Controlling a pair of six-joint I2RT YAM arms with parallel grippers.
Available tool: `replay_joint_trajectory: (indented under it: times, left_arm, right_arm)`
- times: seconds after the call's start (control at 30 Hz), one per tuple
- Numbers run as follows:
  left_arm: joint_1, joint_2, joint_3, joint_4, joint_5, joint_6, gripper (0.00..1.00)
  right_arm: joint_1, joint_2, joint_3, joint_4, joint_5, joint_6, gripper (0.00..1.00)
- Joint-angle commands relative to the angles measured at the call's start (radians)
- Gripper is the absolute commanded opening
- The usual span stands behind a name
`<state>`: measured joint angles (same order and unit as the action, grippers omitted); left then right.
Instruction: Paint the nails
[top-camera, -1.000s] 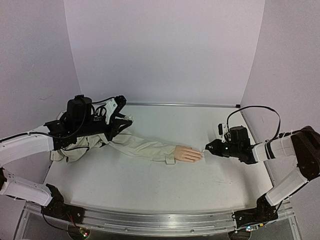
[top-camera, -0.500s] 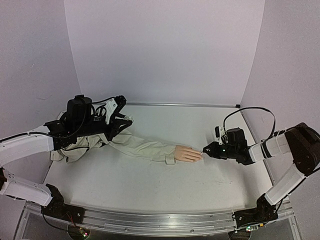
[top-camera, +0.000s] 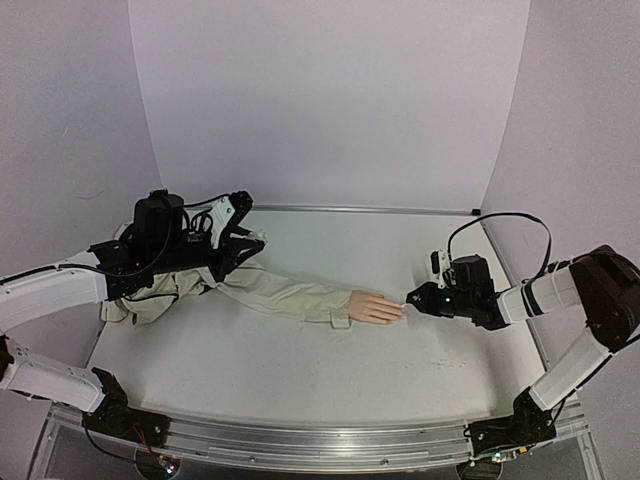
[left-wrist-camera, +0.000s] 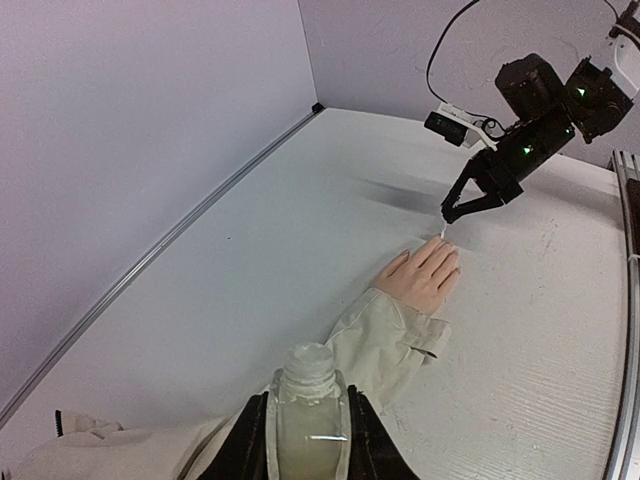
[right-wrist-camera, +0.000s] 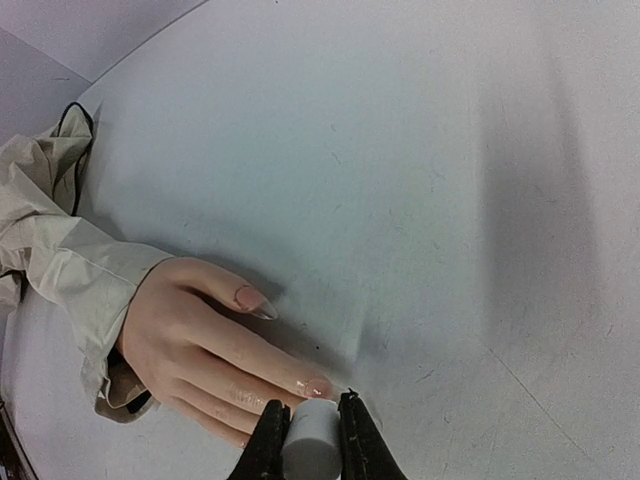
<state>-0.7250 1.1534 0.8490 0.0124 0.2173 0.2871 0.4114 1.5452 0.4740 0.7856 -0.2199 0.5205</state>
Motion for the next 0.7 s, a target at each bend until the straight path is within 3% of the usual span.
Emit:
replay_joint_trajectory:
  times: [0.0,0.67]
  left_arm:
    - [0.006,-0.017,0.041,0.070,0.013,-0.006,0.00]
    - [0.005,-0.019,0.039,0.069,0.014,-0.006,0.00]
  right_arm:
    - [0.007,-0.017,0.023,0.015,0.020,0.006,0.00]
    - [0.007,0.009,0.035,-0.012,0.038,0.009,0.00]
